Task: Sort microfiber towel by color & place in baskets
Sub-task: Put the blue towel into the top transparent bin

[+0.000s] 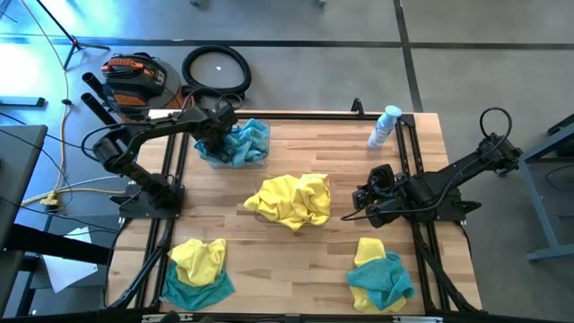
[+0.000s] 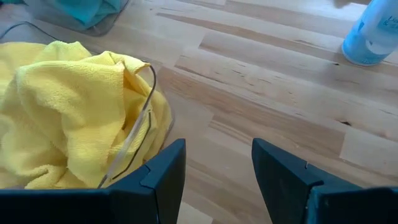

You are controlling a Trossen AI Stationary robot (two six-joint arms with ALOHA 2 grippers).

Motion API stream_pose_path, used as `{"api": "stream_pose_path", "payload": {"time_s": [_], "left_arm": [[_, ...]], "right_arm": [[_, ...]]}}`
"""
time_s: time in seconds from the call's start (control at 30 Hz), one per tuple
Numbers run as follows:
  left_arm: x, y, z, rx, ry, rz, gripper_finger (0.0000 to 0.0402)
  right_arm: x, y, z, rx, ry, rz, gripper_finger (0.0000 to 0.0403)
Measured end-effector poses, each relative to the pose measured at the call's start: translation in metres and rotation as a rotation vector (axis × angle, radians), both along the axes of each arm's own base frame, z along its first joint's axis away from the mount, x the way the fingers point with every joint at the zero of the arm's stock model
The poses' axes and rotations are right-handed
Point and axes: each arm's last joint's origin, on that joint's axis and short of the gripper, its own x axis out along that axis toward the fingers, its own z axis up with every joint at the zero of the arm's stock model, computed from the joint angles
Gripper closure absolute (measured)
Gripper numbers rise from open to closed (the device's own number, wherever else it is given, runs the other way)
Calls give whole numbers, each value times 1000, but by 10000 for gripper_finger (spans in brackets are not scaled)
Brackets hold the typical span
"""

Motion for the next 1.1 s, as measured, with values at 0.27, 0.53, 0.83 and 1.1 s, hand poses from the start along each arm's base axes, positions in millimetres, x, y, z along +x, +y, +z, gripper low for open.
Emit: {"api": "stream_pose_path", "payload": {"time_s": [0.27, 0.53, 0.83, 1.1], "left_arm": [[3, 4, -3, 35, -8, 16, 380], [4, 4, -3, 31, -15, 18, 300], [8, 7, 24, 12, 5, 41, 261], [12, 13, 68, 58, 41, 48, 261]], "right_arm": [[1, 0, 0, 6, -12, -3, 222], [1, 0, 0, 5, -17, -6, 222], [1, 1, 0, 8, -20, -6, 222], [2, 1, 0, 11, -25, -7, 222]]}}
